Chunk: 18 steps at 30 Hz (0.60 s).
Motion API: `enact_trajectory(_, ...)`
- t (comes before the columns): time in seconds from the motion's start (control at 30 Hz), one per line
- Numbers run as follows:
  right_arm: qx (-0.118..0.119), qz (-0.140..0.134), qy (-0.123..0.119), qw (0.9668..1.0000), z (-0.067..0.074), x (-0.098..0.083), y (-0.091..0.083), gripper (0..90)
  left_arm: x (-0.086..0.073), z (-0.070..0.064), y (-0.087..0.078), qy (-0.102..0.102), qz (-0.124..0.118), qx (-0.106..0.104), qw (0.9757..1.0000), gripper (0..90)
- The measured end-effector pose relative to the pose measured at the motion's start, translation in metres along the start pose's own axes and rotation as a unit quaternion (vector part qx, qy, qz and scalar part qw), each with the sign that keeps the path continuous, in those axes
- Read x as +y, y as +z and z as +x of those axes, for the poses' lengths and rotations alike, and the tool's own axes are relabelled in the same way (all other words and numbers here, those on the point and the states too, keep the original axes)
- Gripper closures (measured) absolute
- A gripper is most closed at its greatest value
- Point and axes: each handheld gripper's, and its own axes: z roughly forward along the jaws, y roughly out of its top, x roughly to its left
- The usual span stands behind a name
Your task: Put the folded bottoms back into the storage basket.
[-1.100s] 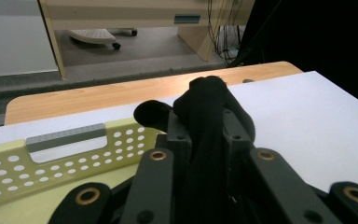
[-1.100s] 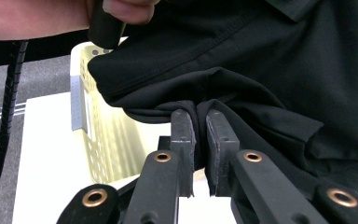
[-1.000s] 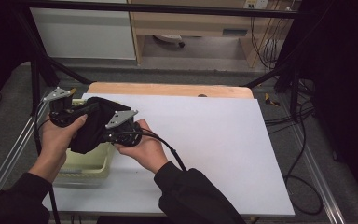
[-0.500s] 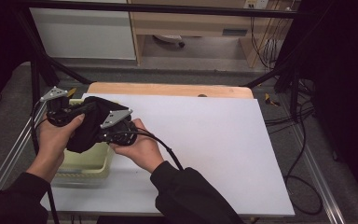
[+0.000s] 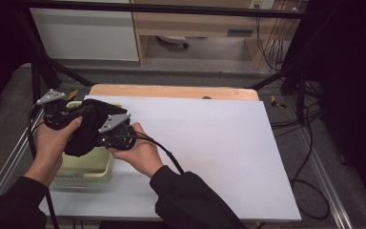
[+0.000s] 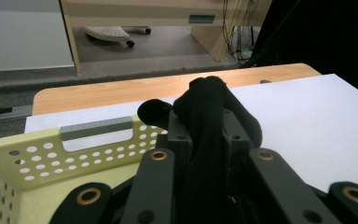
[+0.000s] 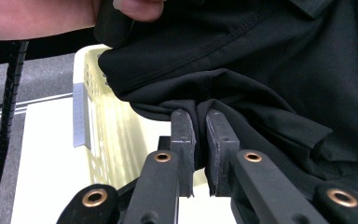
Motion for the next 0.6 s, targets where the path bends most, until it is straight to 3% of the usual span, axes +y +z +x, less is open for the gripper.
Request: enact_trajectory(0.6,0.002,-0.002,0.005,1.0000,0.003,-0.002,0.016,83.6,-0.007,0.007,0.002,-0.007,0.003,0.010,0.9999,78.3)
